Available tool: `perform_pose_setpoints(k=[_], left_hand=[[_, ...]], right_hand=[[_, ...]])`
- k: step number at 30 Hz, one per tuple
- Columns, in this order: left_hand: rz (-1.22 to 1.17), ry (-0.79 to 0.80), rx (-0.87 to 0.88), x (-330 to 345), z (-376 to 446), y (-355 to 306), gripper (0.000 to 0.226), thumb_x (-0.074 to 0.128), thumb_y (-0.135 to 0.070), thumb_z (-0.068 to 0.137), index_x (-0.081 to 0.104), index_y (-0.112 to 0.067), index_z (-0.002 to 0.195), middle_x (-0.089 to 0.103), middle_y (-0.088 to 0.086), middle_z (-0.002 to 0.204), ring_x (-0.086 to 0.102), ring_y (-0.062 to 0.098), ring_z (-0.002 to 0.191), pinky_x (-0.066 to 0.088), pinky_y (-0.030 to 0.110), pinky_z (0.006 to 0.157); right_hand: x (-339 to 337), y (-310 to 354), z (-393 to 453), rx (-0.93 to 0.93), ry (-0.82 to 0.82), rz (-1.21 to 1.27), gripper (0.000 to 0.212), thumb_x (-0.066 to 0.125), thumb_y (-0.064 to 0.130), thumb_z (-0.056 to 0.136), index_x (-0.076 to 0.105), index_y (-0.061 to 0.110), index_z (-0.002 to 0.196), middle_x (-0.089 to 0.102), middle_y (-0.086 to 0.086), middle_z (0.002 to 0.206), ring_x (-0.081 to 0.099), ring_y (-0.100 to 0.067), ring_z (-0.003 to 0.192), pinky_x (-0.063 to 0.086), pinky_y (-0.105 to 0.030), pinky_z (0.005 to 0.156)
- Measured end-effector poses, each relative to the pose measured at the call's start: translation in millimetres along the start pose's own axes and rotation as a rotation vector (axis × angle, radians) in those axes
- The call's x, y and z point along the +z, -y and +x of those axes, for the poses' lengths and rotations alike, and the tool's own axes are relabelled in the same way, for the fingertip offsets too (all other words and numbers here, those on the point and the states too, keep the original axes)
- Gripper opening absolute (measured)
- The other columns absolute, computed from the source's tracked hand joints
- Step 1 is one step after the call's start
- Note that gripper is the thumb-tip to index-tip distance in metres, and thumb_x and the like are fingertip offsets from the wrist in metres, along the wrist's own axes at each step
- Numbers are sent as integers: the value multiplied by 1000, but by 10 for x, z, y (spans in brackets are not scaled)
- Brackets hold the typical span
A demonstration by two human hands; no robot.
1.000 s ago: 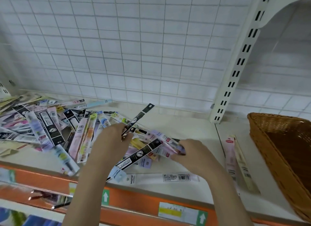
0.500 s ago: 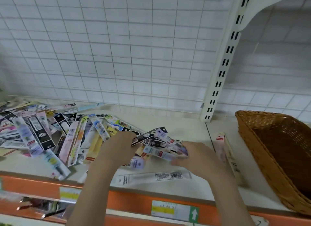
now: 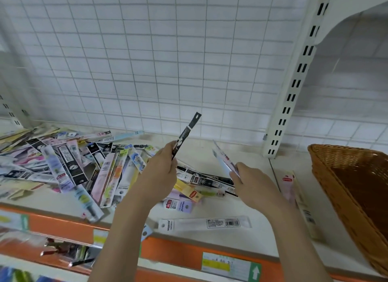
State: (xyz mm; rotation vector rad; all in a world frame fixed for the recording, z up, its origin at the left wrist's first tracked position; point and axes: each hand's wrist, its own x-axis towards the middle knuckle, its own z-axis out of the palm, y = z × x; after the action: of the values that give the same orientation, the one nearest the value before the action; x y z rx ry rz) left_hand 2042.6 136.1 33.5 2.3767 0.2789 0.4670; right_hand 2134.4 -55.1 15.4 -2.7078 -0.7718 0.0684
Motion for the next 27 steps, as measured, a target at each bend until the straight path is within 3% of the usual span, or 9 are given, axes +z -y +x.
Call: perform_pose_setpoints(k=[2, 5, 8, 12, 15, 18, 22, 24, 27], left_hand=[[29, -27, -36, -32, 15, 31, 45, 30, 4, 94, 37, -9, 136, 54, 9, 108, 48, 17, 82, 42, 26, 76], [4, -118, -98, -105, 14, 88, 31, 32, -2, 98, 50, -3, 122, 55, 6, 97, 56, 24, 93, 45, 31, 81], [-64, -213, -103, -195, -4, 114, 20, 32, -10, 100, 51, -10, 106, 62, -1, 83, 62, 20, 79, 48, 27, 69], [-134, -222, -142, -273, 4, 174, 15, 30, -18, 101, 46, -18, 100, 60, 4, 71, 62, 25, 61, 53, 38, 66], [40, -142, -202, -277, 14, 260, 18, 36, -25, 100, 48, -13, 93, 57, 8, 70, 50, 23, 58, 40, 32, 55], [300, 15, -301, -246, -8, 303, 35, 54, -39, 90, 38, -16, 69, 44, 0, 65, 40, 11, 56, 28, 25, 49], [432, 217, -392, -122, -12, 364, 44, 67, -49, 78, 51, -10, 91, 54, 4, 90, 54, 22, 85, 40, 27, 68], [418, 248, -431, -76, 0, 424, 46, 69, -52, 76, 45, -12, 78, 51, 3, 84, 54, 25, 85, 40, 29, 68], [424, 200, -414, -73, 36, 489, 32, 58, -33, 88, 40, -13, 70, 47, 2, 74, 53, 25, 78, 38, 27, 63]], right_hand=[[10, 37, 24, -8, -6, -8, 21, 30, 30, 102, 39, 15, 90, 44, 2, 65, 39, -14, 54, 27, -28, 47], [16, 93, 69, -13, 14, 32, 20, 28, 28, 102, 39, 14, 92, 45, 1, 66, 40, -15, 54, 29, -29, 49], [18, 149, 113, -10, 41, 107, 19, 28, 25, 102, 39, 12, 93, 50, -3, 71, 47, -22, 59, 35, -34, 52], [32, 223, 181, -15, 55, 171, 18, 29, 24, 102, 38, 11, 94, 54, -7, 75, 47, -23, 59, 38, -35, 55], [50, 274, 207, -22, 64, 180, 22, 36, 35, 100, 39, 13, 100, 50, -1, 69, 46, -19, 57, 36, -32, 52], [78, 278, 206, -11, 37, 142, 29, 43, 46, 96, 41, 17, 101, 51, 1, 68, 51, -22, 62, 38, -33, 56], [101, 217, 212, 2, 24, 96, 25, 35, 40, 99, 39, 21, 83, 48, 1, 64, 47, -21, 60, 33, -32, 53], [105, 179, 219, 2, 21, 101, 28, 33, 39, 100, 39, 22, 78, 47, 1, 62, 45, -20, 57, 33, -31, 52], [118, 139, 247, 11, 27, 110, 31, 35, 36, 99, 36, 25, 70, 48, 1, 64, 45, -20, 56, 34, -31, 52]])
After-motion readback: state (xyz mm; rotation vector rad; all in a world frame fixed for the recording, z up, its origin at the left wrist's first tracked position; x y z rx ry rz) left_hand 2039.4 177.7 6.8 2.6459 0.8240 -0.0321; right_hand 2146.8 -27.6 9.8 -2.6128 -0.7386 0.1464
